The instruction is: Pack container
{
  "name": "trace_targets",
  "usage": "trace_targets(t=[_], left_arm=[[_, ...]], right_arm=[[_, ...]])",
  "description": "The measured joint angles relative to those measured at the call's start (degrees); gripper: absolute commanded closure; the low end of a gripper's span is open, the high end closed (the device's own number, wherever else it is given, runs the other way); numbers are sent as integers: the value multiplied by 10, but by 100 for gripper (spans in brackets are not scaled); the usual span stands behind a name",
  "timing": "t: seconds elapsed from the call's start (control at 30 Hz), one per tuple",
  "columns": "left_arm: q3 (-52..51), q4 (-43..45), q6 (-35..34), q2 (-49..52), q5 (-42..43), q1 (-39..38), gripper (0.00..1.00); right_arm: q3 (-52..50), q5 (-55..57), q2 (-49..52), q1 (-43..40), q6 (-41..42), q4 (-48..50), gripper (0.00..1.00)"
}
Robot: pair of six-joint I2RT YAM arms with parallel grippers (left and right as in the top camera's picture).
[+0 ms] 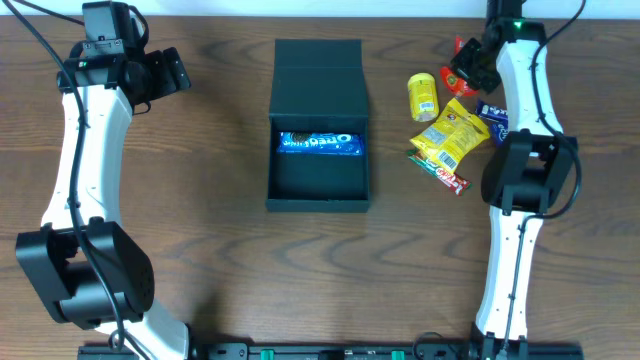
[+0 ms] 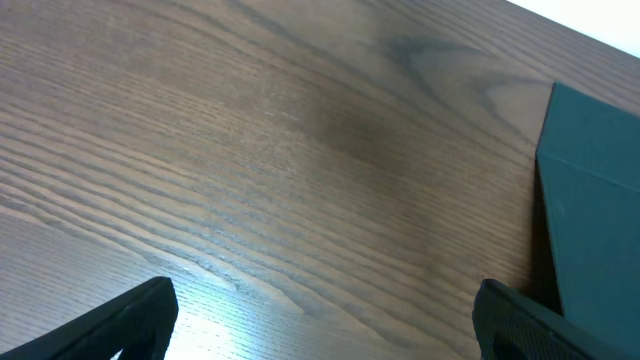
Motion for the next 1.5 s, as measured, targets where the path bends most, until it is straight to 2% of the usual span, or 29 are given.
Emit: trace_targets(t=[0.1, 0.33, 0.5, 0.77, 0.9, 1.03, 1.23, 1.37, 1.5], left_arm=[[0, 0, 0, 0, 0, 0, 5], [0, 0, 0, 0, 0, 0, 4], [0, 0, 2, 0, 0, 0, 5], [0, 0, 2, 0, 0, 0, 5], [0, 0, 6, 0, 0, 0, 5], [0, 1, 25, 0, 0, 0, 5], [0, 1, 42, 0, 0, 0, 5], [0, 1, 45, 0, 0, 0, 5], [0, 2, 45, 0, 0, 0, 5]], right_arm=[[64, -2, 7, 0, -21, -42, 93], [240, -1, 8, 10, -94, -145, 96], [302, -1, 3, 53, -146, -198, 99], [303, -7, 0, 166, -276, -253, 99], [303, -51, -3, 211, -349, -272, 99], [303, -117, -5, 237, -422, -292, 99], [299, -160, -19, 248, -473, -304, 99], [240, -167, -82, 250, -502, -307, 99], [108, -169, -194, 260, -535, -306, 99]])
